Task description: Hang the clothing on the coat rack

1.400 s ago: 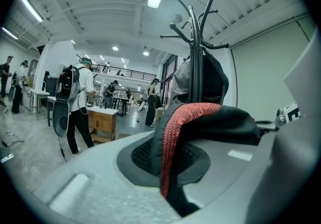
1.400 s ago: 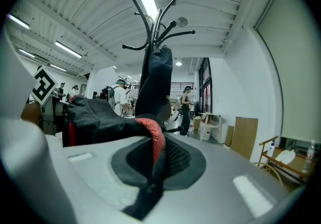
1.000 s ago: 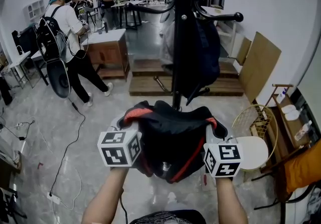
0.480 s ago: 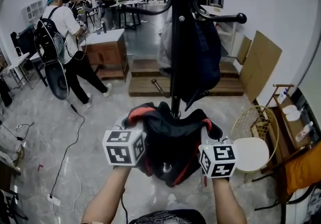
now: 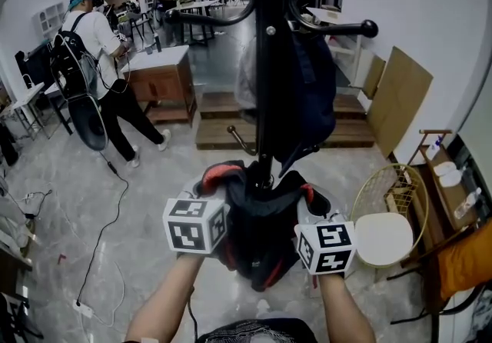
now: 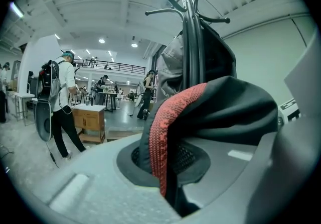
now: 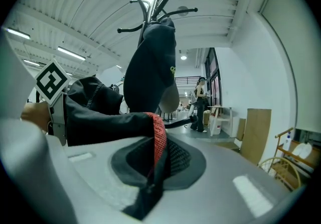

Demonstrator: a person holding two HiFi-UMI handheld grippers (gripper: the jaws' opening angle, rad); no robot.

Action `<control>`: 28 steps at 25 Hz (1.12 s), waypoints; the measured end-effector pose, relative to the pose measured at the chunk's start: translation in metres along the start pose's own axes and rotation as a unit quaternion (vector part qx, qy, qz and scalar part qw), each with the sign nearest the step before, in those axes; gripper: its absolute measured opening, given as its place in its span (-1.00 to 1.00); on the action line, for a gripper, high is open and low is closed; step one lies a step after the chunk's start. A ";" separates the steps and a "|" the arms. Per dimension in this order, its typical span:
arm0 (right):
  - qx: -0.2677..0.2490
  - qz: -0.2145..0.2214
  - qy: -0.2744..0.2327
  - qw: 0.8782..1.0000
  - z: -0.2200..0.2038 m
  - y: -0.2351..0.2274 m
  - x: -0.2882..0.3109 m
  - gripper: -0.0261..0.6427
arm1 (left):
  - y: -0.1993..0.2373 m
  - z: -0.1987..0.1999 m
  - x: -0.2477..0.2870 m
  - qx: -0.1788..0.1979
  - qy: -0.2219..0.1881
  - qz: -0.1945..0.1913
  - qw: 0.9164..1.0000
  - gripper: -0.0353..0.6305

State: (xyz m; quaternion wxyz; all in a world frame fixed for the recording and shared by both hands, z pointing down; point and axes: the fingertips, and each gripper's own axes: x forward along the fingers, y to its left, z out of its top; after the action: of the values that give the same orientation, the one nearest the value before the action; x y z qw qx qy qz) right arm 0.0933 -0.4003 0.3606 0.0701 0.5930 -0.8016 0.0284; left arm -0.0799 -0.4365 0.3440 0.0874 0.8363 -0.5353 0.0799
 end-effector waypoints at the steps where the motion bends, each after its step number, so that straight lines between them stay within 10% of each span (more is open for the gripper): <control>1: 0.003 0.003 0.001 1.000 -0.001 0.001 0.002 -0.86 | -0.001 -0.001 0.002 0.001 0.002 -0.002 1.000 -0.84; 28: 0.041 0.060 0.035 0.997 -0.047 0.032 0.031 -0.86 | -0.025 -0.063 0.022 -0.026 0.051 -0.031 0.998 -0.84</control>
State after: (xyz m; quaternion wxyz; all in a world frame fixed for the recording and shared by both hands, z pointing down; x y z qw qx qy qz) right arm 0.0573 -0.4146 0.4126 0.0721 0.5447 -0.8311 0.0862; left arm -0.0508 -0.4314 0.4089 0.1383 0.8449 -0.5057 0.1060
